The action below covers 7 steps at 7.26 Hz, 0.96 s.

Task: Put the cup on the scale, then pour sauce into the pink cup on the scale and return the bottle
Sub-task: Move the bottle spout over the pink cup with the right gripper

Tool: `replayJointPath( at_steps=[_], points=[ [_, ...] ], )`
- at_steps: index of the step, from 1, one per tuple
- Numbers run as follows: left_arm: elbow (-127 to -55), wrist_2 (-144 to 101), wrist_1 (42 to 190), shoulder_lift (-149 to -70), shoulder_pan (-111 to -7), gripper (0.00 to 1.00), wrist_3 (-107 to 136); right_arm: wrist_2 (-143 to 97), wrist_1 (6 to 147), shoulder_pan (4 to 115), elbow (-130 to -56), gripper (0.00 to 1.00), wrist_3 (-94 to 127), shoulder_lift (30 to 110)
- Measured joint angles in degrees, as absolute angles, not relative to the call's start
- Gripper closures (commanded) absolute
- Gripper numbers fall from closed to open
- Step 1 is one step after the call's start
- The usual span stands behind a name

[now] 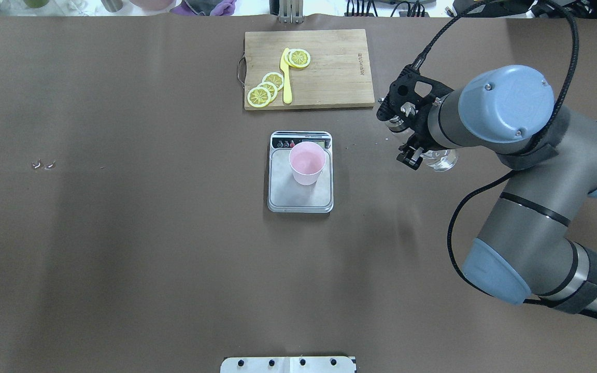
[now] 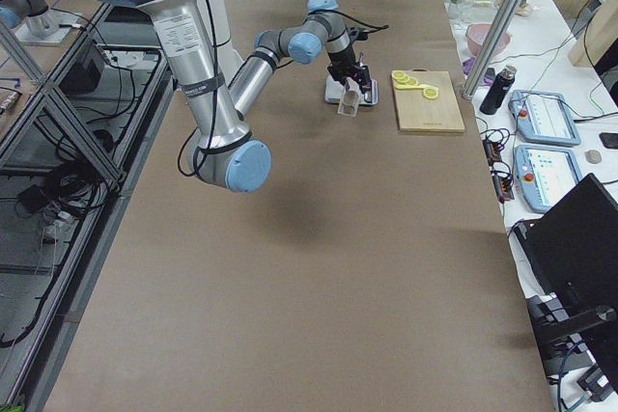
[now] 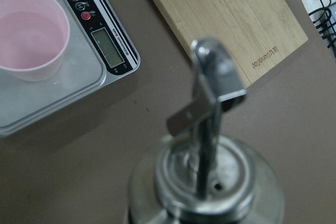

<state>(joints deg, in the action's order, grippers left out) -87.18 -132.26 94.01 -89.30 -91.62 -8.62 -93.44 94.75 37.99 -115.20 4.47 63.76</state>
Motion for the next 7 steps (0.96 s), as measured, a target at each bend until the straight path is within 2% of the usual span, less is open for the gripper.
replayJointPath(
  at_steps=[7],
  points=[
    [-86.88, -132.28, 95.05, -88.87, -91.58, 0.01, -8.68, -85.4, 104.08, 33.64, -110.54, 0.67, 3.69, 57.4]
  ],
)
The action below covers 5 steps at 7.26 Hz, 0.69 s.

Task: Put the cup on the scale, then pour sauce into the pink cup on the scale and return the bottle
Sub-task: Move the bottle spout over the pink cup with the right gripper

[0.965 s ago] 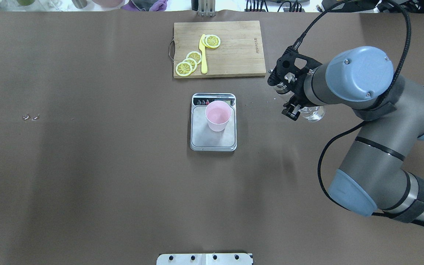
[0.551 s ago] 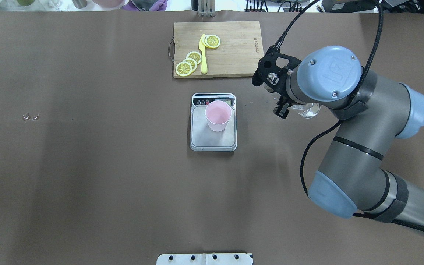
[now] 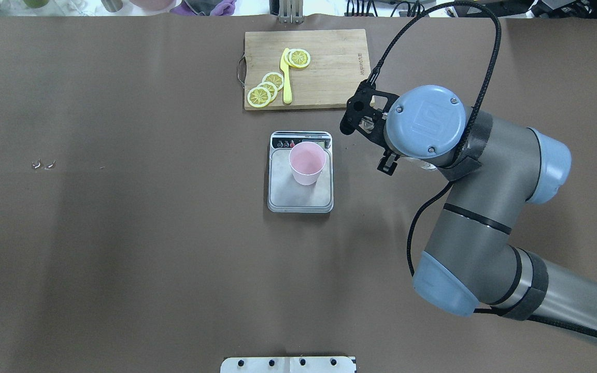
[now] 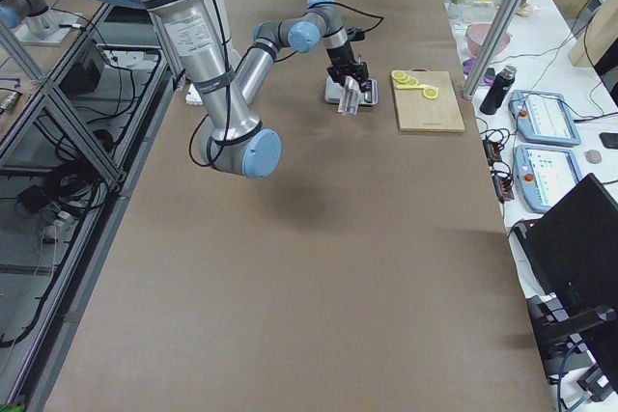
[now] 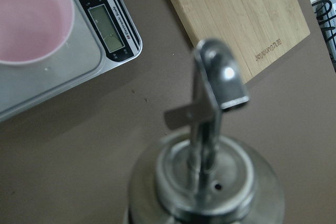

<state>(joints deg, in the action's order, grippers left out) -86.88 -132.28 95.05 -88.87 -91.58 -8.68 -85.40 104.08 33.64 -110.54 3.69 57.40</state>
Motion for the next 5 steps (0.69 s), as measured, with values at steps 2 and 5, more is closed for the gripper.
replayJointPath(
  at_steps=[2, 5],
  points=[
    [-86.75, -132.28, 95.55, -88.7, -91.58, 0.01, -8.63, -84.61, 104.25, 33.48, -106.47, 0.67, 3.69, 54.79],
    [-86.51, -132.27, 95.62, -88.64, -91.58, 0.01, -8.59, -82.68, 106.59, 32.93, -102.68, 0.67, 3.88, 51.83]
  ],
)
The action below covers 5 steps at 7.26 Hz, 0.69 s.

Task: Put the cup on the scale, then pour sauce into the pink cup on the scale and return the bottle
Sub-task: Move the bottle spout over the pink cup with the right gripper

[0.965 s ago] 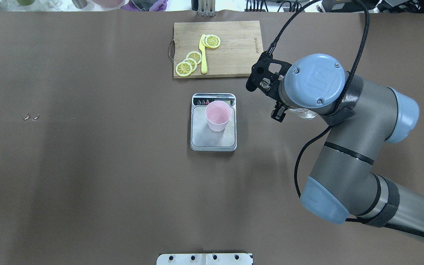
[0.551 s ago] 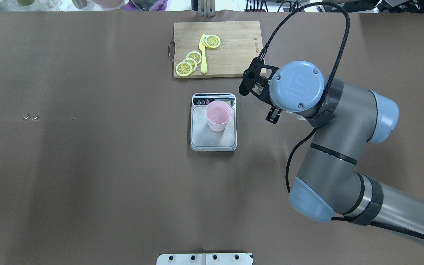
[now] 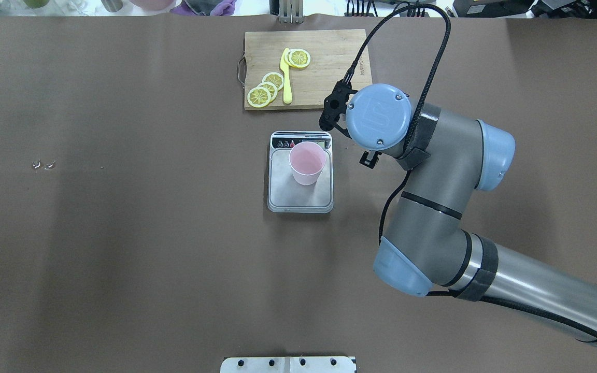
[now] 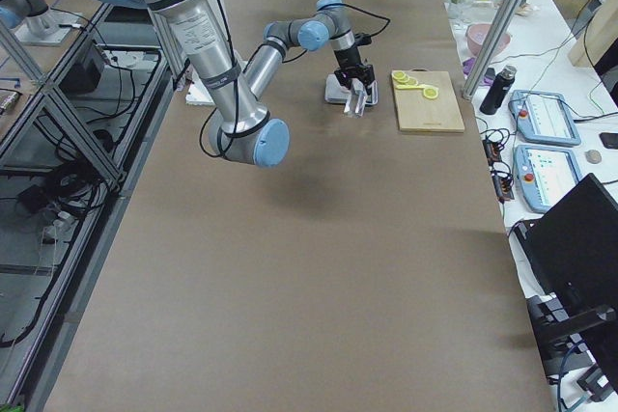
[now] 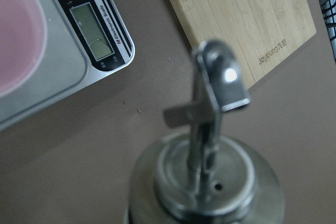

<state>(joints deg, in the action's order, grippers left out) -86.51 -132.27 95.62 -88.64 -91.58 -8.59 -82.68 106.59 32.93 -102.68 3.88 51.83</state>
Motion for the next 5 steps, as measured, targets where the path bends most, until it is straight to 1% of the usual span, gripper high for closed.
replayJointPath(
  at_steps=[2, 5],
  points=[
    [-86.18, -132.27, 95.62, -88.6, -91.58, 0.01, -8.57, -79.54, 111.08, 30.6, -102.15, 0.67, 4.54, 49.8],
    [-86.02, -132.24, 95.62, -88.5, -91.63, 0.01, -8.51, -74.64, 114.14, 26.53, -102.21, 0.67, 4.98, 49.42]
  ],
)
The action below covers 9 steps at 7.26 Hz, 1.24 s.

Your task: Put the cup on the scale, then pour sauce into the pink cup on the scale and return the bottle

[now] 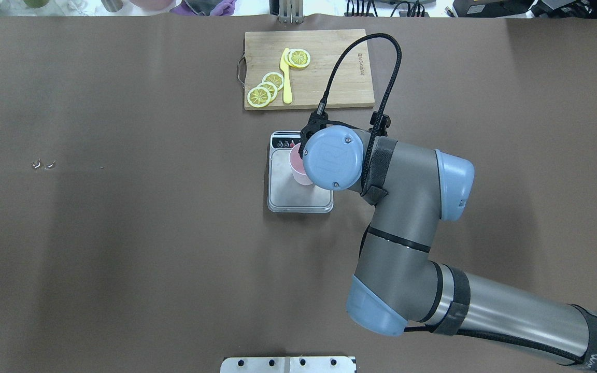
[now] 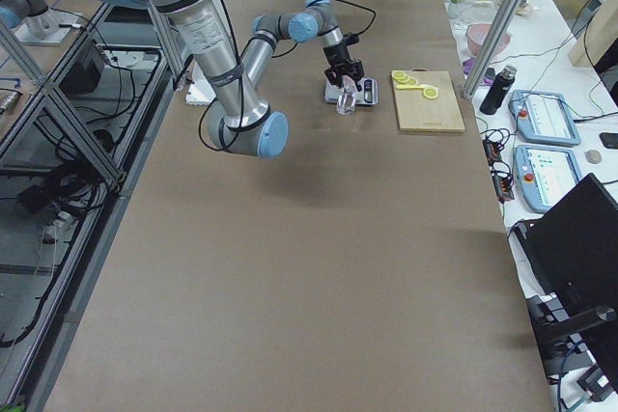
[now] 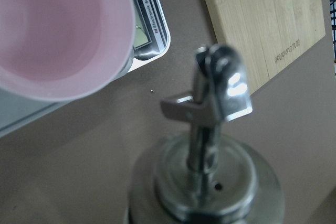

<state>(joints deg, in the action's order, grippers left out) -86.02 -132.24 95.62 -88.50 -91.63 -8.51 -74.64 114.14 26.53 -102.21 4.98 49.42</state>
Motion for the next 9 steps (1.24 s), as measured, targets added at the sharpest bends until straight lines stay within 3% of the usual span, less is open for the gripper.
replayJointPath(
  at_steps=[9],
  points=[
    [-85.7, -132.19, 95.63, -88.55, -91.59, 0.01, -8.52, -70.37, 123.0, 23.76, -102.2, 0.67, 4.01, 47.74]
  ],
)
